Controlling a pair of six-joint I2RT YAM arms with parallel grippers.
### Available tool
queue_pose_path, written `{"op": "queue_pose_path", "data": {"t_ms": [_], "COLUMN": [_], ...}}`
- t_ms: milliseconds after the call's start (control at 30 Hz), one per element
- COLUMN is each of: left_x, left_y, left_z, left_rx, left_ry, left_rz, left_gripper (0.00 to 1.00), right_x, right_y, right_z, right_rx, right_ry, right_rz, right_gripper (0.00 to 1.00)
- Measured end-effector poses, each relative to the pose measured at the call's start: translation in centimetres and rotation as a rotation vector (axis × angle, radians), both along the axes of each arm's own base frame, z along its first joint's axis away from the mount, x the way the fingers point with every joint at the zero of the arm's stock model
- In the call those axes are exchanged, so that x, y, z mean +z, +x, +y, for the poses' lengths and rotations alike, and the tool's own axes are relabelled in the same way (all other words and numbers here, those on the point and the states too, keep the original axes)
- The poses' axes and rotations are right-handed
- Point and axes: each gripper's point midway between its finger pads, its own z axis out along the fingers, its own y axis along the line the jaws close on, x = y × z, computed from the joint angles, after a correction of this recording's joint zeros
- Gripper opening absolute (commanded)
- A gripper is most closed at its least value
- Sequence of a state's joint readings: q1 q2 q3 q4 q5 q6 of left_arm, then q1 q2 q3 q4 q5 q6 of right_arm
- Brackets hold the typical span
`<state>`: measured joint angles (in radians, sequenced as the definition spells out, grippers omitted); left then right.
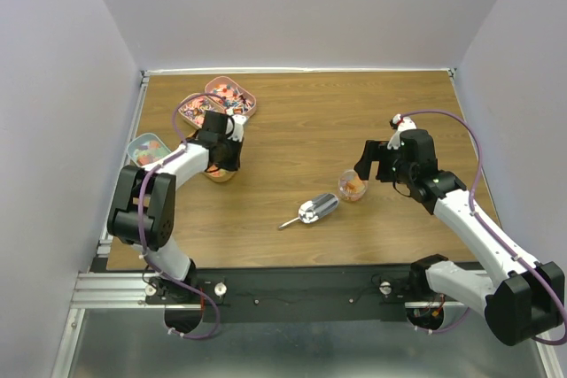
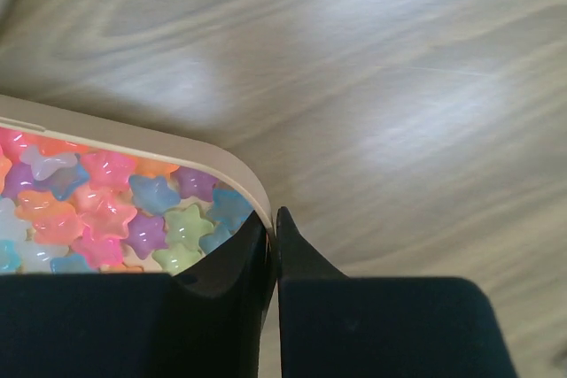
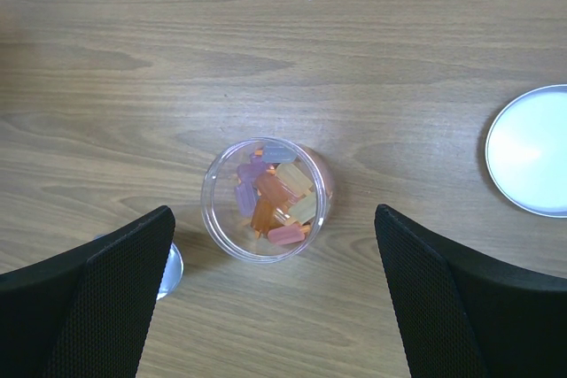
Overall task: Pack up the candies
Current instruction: Move the storage box to the center of the board.
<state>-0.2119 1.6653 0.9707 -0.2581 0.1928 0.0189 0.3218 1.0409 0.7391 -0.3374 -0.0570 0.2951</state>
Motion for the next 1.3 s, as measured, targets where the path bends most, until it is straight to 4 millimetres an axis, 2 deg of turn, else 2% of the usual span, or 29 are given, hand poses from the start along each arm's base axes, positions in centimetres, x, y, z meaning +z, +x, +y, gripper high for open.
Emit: {"op": "queue_pose_path", "data": {"t_ms": [100,233,300,367,400,433,533,567,667,700,767,800,867,933,1000,1067,1133,1200,1300], "left_x": [0.9,2.9,3.7,3.7,3.7,3.5,2.9,2.6,2.3,2.2,2.1,2.1,1.6,0.7,-0.2,-0.2,1.0,3.2,8.6], "left_y": [-0.9,0.1,1.2,2.3,2.6,3.0,3.1,2.5,1.2,0.6,-0.5,-0.7,-1.4,-2.0,-2.5,-3.0,-3.3,-3.4,-2.5], "left_z": [-2.6,-6.2,-8.9,-13.1,-14.4,-16.9,-21.2,-22.8,-25.3,-25.8,-26.4,-26.6,-26.7,-25.8,-24.1,-23.0,-22.1,-21.3,-19.9], "left_rx": [-0.027,-0.057,-0.094,-0.184,-0.214,-0.270,-0.384,-0.442,-0.541,-0.572,-0.636,-0.642,-0.679,-0.686,-0.665,-0.643,-0.604,-0.545,-0.438], "left_ry": [-0.055,-0.107,-0.126,-0.122,-0.121,-0.114,-0.085,-0.066,-0.022,-0.007,0.046,0.053,0.095,0.137,0.177,0.186,0.163,0.114,0.005], "left_rz": [0.013,-0.002,-0.007,-0.014,-0.021,-0.031,-0.044,-0.045,-0.054,-0.055,-0.075,-0.075,-0.085,-0.075,-0.054,-0.042,-0.056,-0.090,-0.197], "left_gripper": [0.12,0.09,0.08,0.08,0.08,0.08,0.10,0.11,0.25,0.38,0.42,0.54,0.62,0.71,0.73,0.75,0.75,0.75,0.75], "right_x": [0.0,0.0,0.0,0.0,0.0,0.0,0.0,0.0,0.0,0.0,0.0,0.0,0.0,0.0,-0.1,-0.3,-0.4,-0.2,1.0], "right_y": [0.0,0.0,0.0,0.0,0.0,0.0,0.0,0.0,0.0,0.0,0.1,0.1,0.1,0.1,0.2,0.2,0.6,1.2,3.1], "right_z": [0.0,0.0,0.0,0.0,0.0,0.0,0.0,0.0,-0.1,-0.1,-0.2,-0.2,-0.3,-0.3,-0.3,-0.3,-0.4,-0.4,0.0], "right_rx": [0.000,0.000,0.000,0.000,0.000,0.000,0.000,-0.001,-0.003,-0.005,-0.009,-0.011,-0.014,-0.016,-0.017,-0.018,-0.025,-0.033,-0.038], "right_ry": [0.000,0.000,0.000,0.000,0.000,0.000,0.000,0.000,-0.001,-0.003,-0.006,-0.007,-0.009,-0.010,-0.012,-0.016,-0.024,-0.031,-0.041], "right_rz": [0.000,0.000,0.000,0.000,0.000,-0.001,-0.001,-0.001,-0.002,-0.002,-0.003,-0.003,-0.004,-0.004,-0.002,0.007,0.015,0.015,0.003], "right_gripper": [1.00,1.00,1.00,1.00,1.00,1.00,1.00,1.00,1.00,1.00,1.00,1.00,1.00,1.00,1.00,0.99,0.99,0.98,0.96]}}
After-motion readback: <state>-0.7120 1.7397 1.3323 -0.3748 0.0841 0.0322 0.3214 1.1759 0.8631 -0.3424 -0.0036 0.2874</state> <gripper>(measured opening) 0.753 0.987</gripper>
